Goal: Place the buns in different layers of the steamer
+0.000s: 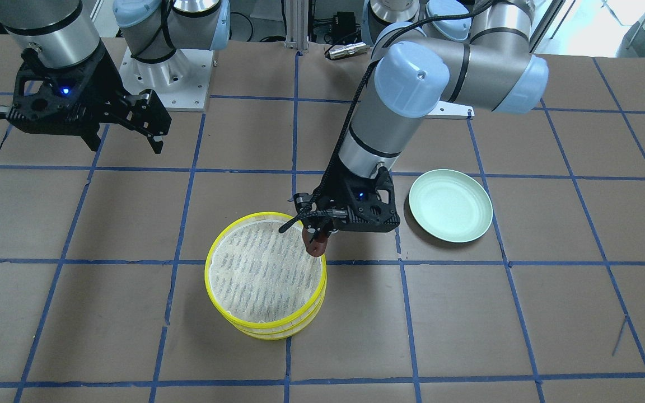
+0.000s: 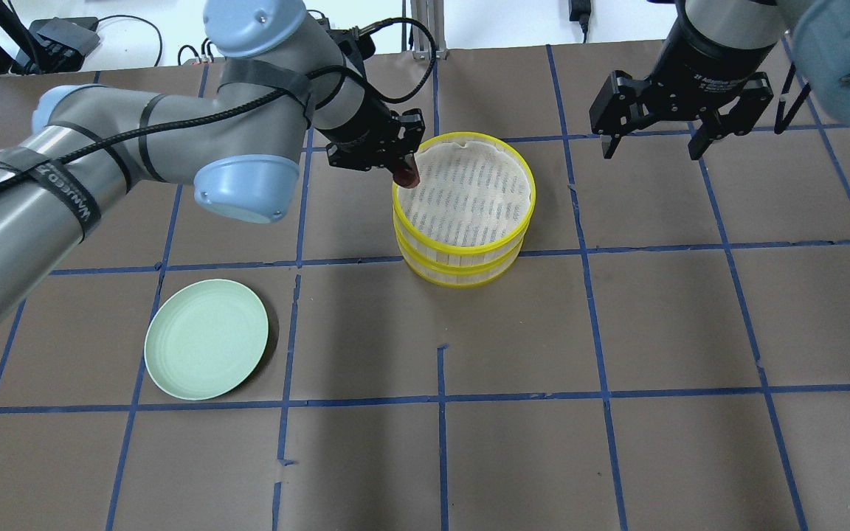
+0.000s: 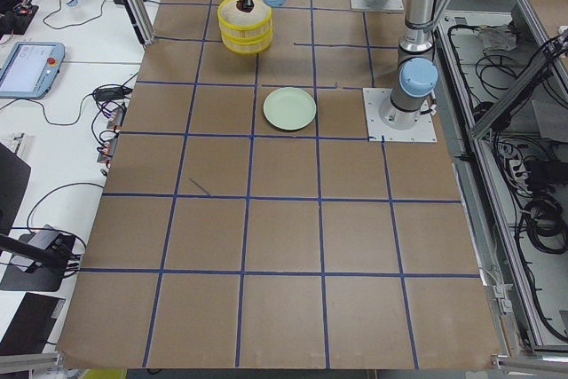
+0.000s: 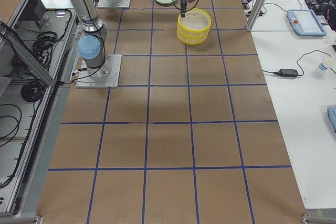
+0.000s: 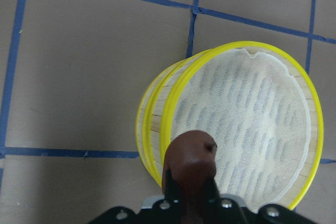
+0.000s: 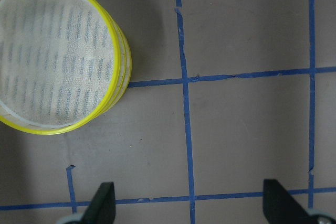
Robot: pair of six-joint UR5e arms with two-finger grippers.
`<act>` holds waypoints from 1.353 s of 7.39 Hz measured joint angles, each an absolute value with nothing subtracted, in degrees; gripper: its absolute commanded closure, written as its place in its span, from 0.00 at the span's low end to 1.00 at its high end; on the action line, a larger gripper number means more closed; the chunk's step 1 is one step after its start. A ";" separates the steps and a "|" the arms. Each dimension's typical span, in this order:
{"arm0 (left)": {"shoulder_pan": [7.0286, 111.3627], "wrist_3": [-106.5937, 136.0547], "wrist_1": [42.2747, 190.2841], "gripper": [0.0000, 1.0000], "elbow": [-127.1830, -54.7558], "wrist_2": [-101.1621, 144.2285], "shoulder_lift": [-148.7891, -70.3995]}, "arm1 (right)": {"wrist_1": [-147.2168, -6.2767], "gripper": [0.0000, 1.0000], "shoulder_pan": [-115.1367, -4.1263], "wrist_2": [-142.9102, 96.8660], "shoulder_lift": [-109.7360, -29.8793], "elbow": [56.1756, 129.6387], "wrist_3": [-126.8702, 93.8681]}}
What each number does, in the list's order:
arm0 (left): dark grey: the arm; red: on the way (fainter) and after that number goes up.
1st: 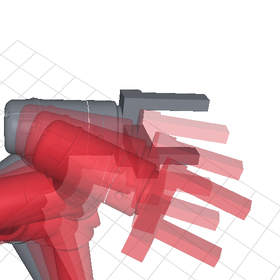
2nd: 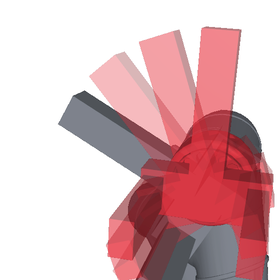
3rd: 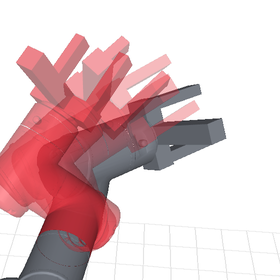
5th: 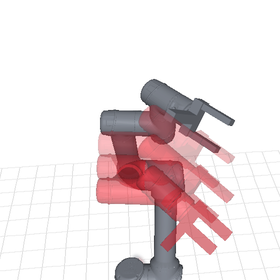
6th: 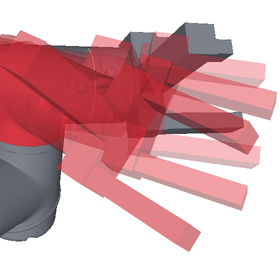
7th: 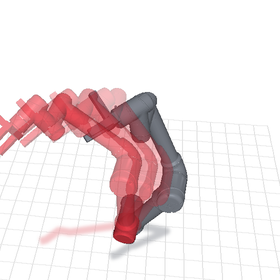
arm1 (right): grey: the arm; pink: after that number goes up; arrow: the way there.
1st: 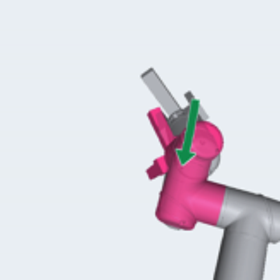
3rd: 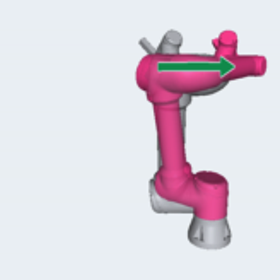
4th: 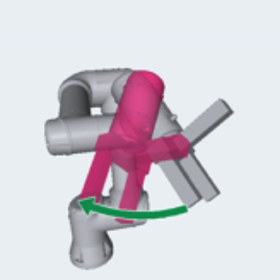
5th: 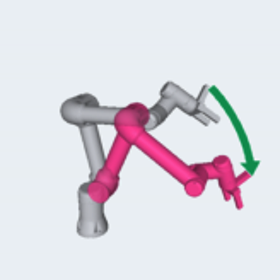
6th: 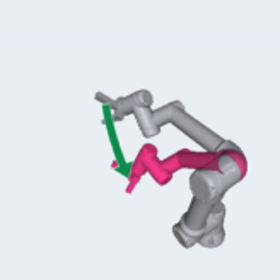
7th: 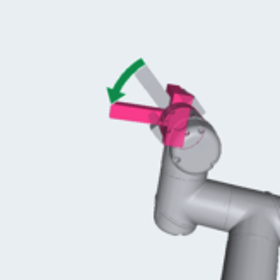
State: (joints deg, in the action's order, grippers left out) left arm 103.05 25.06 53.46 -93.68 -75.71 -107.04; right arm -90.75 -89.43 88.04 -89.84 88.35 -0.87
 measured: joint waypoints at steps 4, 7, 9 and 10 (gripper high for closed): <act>104.21 31.18 47.91 0.00 -91.65 -72.94 -111.68 | -86.51 0.00 -89.36 90.37 -91.40 87.33 1.57; 103.94 30.96 48.17 0.00 -91.63 -73.28 -110.71 | -86.17 0.00 -89.47 90.21 -91.58 87.47 1.56; 100.50 24.16 53.97 0.00 -91.86 -73.59 -107.32 | -86.29 0.00 -89.46 90.07 -91.58 87.61 1.45; 97.32 18.39 59.10 0.00 -92.10 -73.81 -104.76 | -86.35 0.00 -89.45 89.99 -91.58 87.64 1.42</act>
